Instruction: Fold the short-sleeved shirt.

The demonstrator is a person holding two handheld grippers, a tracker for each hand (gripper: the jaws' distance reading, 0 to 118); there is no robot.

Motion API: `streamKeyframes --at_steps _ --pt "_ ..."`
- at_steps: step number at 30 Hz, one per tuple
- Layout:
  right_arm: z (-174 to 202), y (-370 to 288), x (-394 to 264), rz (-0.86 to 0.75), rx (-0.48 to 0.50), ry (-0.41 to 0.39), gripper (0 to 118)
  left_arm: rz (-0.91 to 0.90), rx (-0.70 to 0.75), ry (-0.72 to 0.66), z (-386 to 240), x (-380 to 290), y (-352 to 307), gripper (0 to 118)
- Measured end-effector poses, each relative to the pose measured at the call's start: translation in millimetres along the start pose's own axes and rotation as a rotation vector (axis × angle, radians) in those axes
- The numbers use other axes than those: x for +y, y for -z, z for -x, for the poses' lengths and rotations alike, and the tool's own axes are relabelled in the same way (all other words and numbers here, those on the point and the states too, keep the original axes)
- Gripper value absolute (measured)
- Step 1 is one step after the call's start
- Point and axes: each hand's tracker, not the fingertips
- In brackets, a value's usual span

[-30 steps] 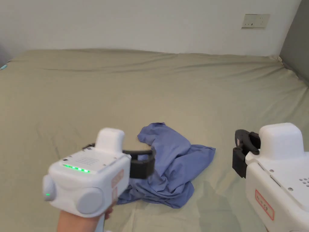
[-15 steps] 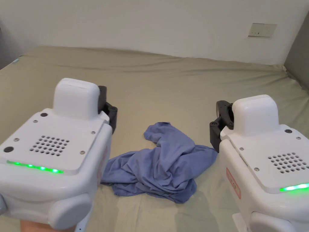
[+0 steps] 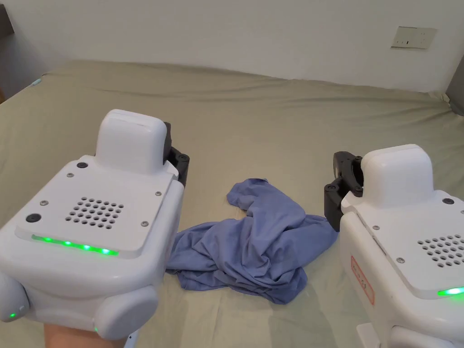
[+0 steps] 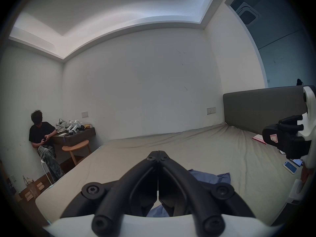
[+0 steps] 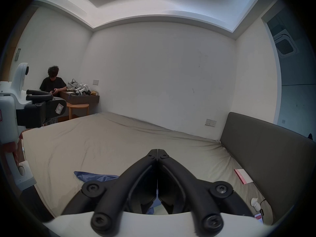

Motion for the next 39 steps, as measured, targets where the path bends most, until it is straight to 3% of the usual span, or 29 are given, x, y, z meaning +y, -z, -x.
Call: streamKeyframes --at_steps 5,11,17,18,19,21,22,23,27,31,32,34,35,36,37,39 --pt "-0.3 15.7 -17.4 0.051 0.017 -0.014 1 0.139 -0.019 0.0 13.0 -38.3 30.3 0" --pt "-8.4 41.1 -45.2 0.139 0.022 -0.013 1 0.459 -0.057 -0.075 53.5 -117.6 88.5 0" --pt "-17.8 60.4 -64.0 0.2 0.005 -0.012 1 0.666 -0.001 -0.118 93.5 -186.4 148.4 0" --pt "-19.6 63.6 -66.6 0.21 0.003 -0.009 1 0.721 -0.02 -0.149 100.8 -195.3 160.5 7" --pt "-19.2 65.8 -67.7 0.219 0.002 -0.005 1 0.753 -0.025 -0.183 106.7 -203.1 171.2 31" --pt "-21.6 70.3 -71.9 0.24 0.001 0.004 1 0.807 -0.031 -0.229 114.9 -220.6 190.3 92" --pt "-22.5 71.9 -73.6 0.247 0.0 0.004 1 0.839 -0.033 -0.237 115.5 -229.4 198.6 115" --pt "-22.5 73.1 -74.9 0.256 -0.001 0.003 1 0.849 -0.034 -0.233 115.6 -237.7 204.2 115" --pt "-28.0 80.6 -81.9 0.291 0.0 -0.003 1 0.9 -0.004 -0.162 104.1 -264.9 219.0 93" --pt "-38.5 96.9 -92.7 0.326 0.012 -0.016 1 0.878 -0.001 -0.156 97.7 -267.6 221.2 86" --pt "-40.0 102.4 -94.5 0.336 0.014 -0.019 1 0.896 -0.007 -0.156 99.4 -265.4 223.0 75" --pt "-42.9 117.0 -96.7 0.357 0.026 -0.014 1 0.884 -0.022 -0.144 98.3 -257.4 218.5 35" --pt "-46.1 125.2 -100.0 0.37 0.038 -0.013 1 0.853 -0.022 -0.092 93.3 -253.9 215.2 25" --pt "-47.6 136.4 -100.3 0.381 0.05 -0.021 1 0.826 0.003 -0.04 87.5 -251.6 211.8 25" --pt "-48.9 149.3 -100.1 0.394 0.065 -0.029 1 0.792 -0.028 -0.051 88.1 -242.8 205.9 4" --pt "-46.6 178.6 -98.5 0.436 0.114 -0.055 1 0.755 -0.024 -0.092 89.7 -224.4 195.3 4"
